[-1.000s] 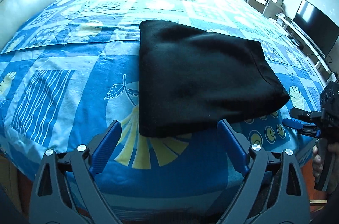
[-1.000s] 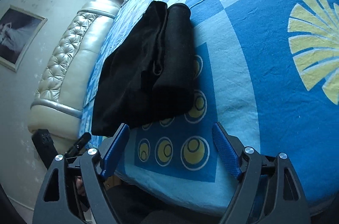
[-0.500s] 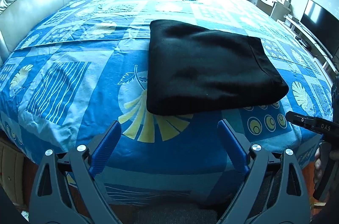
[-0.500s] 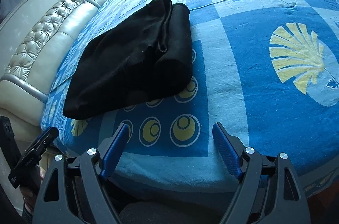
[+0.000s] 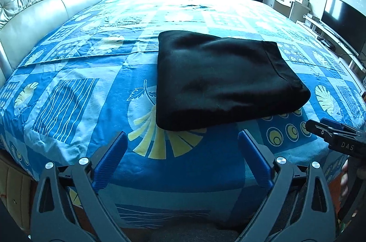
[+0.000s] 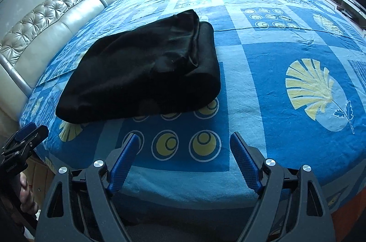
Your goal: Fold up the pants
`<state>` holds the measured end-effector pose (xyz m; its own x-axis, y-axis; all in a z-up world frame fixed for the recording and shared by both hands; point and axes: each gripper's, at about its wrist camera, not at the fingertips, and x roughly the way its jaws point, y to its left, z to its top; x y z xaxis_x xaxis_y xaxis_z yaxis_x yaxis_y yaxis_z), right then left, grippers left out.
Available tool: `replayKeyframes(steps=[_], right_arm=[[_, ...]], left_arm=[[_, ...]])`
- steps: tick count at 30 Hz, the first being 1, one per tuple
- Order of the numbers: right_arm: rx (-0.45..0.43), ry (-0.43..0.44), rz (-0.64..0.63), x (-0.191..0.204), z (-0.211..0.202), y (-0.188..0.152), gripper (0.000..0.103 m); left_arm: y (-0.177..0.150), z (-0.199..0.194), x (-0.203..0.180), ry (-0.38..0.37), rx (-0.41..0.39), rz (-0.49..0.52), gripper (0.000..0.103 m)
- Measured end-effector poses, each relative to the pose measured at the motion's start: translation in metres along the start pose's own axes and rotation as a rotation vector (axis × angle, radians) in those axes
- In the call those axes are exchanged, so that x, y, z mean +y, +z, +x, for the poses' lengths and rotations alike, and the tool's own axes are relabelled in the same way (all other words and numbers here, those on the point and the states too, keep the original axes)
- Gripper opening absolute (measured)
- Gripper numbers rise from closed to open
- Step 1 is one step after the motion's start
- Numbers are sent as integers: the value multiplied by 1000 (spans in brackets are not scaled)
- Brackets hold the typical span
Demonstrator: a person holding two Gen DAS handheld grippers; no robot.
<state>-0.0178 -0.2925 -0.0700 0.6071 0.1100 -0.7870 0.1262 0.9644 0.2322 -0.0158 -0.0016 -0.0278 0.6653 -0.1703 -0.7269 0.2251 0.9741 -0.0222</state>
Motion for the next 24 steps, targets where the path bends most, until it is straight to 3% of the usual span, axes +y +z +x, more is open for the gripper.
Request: replayKeyframes(steps=[24], right_arm=[[-26,-21,-49,15,-8,-6,81]], left_arm=[[-1,-5,-1,31,-11,-28,97]])
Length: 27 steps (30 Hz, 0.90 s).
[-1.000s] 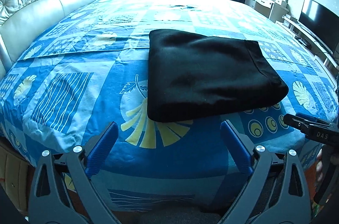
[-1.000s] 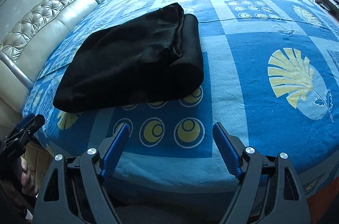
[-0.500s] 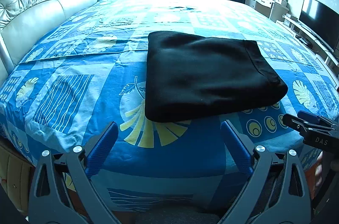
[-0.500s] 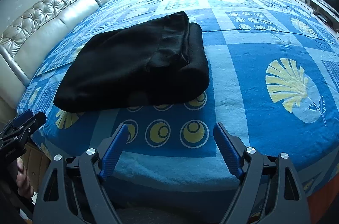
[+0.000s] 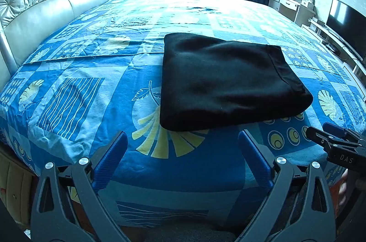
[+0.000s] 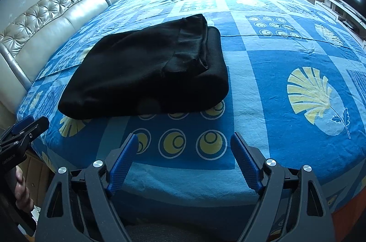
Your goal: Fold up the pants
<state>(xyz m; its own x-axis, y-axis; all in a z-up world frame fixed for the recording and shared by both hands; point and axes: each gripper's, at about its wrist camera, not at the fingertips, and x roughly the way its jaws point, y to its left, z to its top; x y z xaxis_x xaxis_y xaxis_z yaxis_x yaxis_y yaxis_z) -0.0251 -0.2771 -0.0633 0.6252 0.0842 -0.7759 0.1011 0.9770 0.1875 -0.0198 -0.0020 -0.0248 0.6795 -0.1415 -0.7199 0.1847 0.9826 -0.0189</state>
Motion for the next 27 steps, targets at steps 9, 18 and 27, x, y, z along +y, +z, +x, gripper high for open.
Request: replayKeyframes(steps=[9,18,27], right_arm=[[2,-1,-2,1,0,-1,81],[10,1,-6,3,2,-1,82],[19,3,-13,5,3,-3,82]], left_arm=[[2,-4,1,-1,-16,-12,97],[2,-5,-1,10,-29,0,97],[2,-4,1,36,-15,1,97]])
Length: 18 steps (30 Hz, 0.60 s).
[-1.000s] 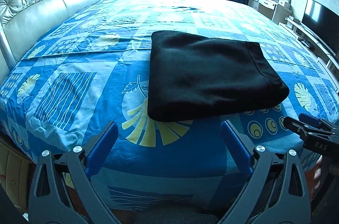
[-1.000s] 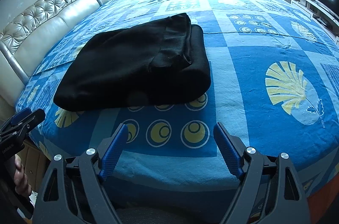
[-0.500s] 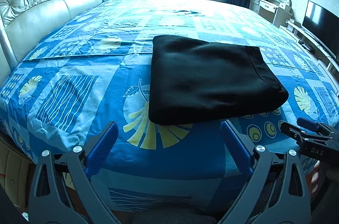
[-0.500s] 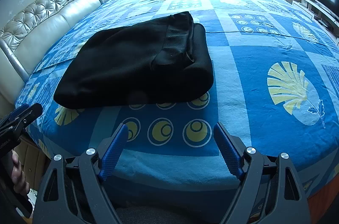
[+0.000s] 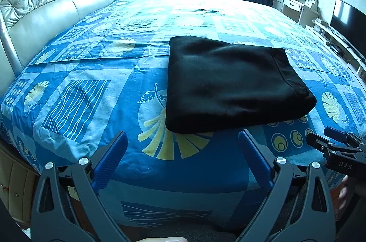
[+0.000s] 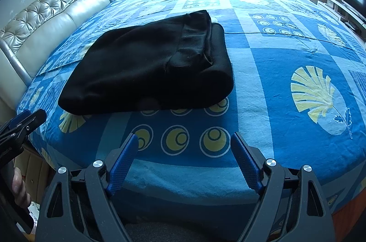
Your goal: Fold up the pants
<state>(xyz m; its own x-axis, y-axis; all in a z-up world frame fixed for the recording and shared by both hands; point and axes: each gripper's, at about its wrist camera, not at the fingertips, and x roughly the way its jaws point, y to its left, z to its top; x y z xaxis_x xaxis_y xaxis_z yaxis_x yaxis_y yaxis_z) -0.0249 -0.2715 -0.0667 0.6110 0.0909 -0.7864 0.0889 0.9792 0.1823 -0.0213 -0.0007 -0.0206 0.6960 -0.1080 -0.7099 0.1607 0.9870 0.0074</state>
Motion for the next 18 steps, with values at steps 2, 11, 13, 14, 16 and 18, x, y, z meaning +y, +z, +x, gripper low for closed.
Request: replayKeyframes(steps=[2,11,13,14,16,18], right_arm=[[2,0,0,0,0,0,82],[8,2,-1,1,1,-1,82],[9,2,-1,1,1,-1,82],[8,2,-1,2,1,-1,82],[9,2,-1,2,1,-1,82],[9,2,-1,2,1,-1,82]], left_arm=[[0,0,0,-4,-3,0,97],[0,1,1,-8,2,-14,97],[0,0,0,-7,-1,-11,97],[0,0,0,-7,-2,-11,97],[0,0,0,-6,-1,-11,97],[0,0,0,-7,-2,-11,97]])
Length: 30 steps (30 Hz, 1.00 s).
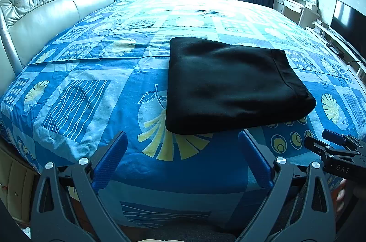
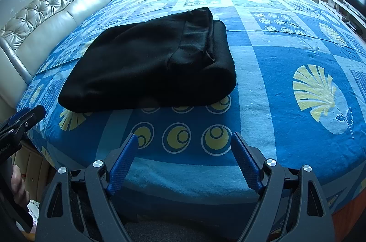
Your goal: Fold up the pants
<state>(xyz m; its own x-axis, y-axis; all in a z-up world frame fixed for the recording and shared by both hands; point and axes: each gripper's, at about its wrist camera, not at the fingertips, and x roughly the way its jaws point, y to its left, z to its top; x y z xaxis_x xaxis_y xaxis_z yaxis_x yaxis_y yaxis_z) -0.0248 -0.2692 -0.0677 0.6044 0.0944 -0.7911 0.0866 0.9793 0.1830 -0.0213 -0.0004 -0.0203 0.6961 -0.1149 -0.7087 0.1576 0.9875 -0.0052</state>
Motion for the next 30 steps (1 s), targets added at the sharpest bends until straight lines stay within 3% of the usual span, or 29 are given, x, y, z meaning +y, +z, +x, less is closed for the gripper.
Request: replayKeyframes(steps=[20,30], right_arm=[[19,6,-7,-2,4,0,82],[41,26,-2,-4,7,0,82]], left_arm=[[-2,3,0,3,8,7,98],[6,0,9,-26,5,-53,101]])
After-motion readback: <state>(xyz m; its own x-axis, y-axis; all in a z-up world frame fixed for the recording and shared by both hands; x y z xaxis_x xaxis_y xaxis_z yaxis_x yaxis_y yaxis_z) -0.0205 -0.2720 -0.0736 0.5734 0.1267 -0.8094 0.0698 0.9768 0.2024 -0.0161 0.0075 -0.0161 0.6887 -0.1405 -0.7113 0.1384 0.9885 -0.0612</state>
